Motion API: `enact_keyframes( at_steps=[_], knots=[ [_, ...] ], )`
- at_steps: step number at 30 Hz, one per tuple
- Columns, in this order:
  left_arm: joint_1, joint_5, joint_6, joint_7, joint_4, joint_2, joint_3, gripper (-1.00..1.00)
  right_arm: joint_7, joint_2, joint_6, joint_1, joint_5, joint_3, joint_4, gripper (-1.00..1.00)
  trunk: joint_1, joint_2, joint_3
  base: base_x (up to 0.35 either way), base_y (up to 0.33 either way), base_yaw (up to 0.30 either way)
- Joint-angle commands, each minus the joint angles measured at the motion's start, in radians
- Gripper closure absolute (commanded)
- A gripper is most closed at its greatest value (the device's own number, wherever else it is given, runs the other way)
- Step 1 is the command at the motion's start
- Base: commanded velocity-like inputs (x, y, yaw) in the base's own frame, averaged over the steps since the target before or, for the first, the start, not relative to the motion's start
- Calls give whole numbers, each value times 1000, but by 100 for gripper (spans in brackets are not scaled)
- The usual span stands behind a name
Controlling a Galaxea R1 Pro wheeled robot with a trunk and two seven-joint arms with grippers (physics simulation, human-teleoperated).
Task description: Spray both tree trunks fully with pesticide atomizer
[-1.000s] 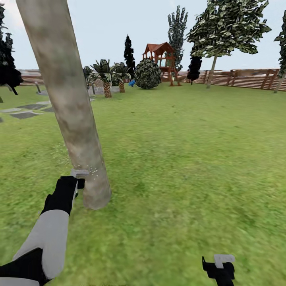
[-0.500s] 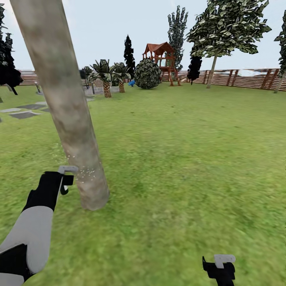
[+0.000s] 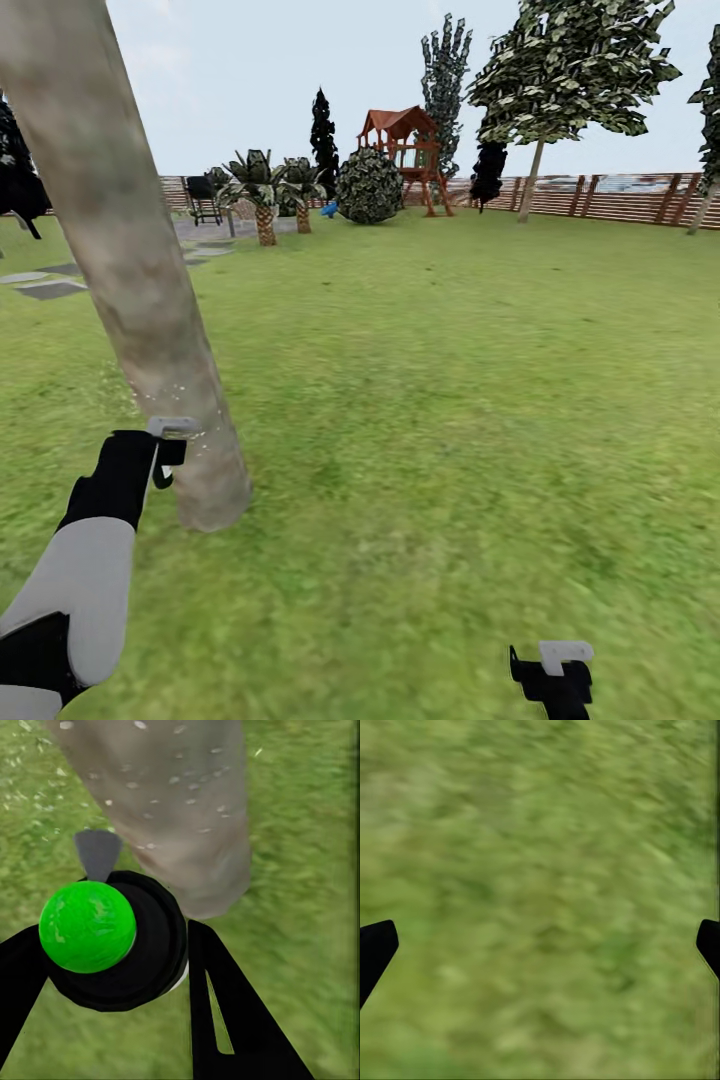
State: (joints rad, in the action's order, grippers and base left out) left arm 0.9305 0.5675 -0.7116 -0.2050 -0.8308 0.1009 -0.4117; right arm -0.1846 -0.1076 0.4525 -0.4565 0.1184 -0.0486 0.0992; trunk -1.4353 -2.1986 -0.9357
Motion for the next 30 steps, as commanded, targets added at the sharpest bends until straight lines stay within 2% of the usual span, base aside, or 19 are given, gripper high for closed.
enact_keyframes(
  at_steps=[1, 10, 19, 22, 30],
  knots=[
    [1, 10, -3, -10, -1, 0, -2, 100, -4, 0, 2, -1, 10, -5, -1, -100, 0, 0, -1, 0, -274, 0],
    [4, 9, -3, -8, -2, 8, -2, 100, -4, 0, 3, -1, 10, -5, -1, -100, 0, 0, -1, 0, -274, 11],
    [-6, 17, -3, 1, 2, 12, -11, 100, -4, 0, 3, -1, 10, -5, 0, -100, 0, 0, -1, 120, -261, 258],
    [-53, 20, -2, 3, 5, 11, -10, 100, -4, 0, 3, -1, 10, -5, 1, -100, 0, 0, -1, 182, -240, 215],
    [-68, 21, -3, 3, 12, 12, -11, 100, -4, 0, 3, -1, 10, -5, 1, -100, 0, 0, -1, 183, -240, 19]
  ],
)
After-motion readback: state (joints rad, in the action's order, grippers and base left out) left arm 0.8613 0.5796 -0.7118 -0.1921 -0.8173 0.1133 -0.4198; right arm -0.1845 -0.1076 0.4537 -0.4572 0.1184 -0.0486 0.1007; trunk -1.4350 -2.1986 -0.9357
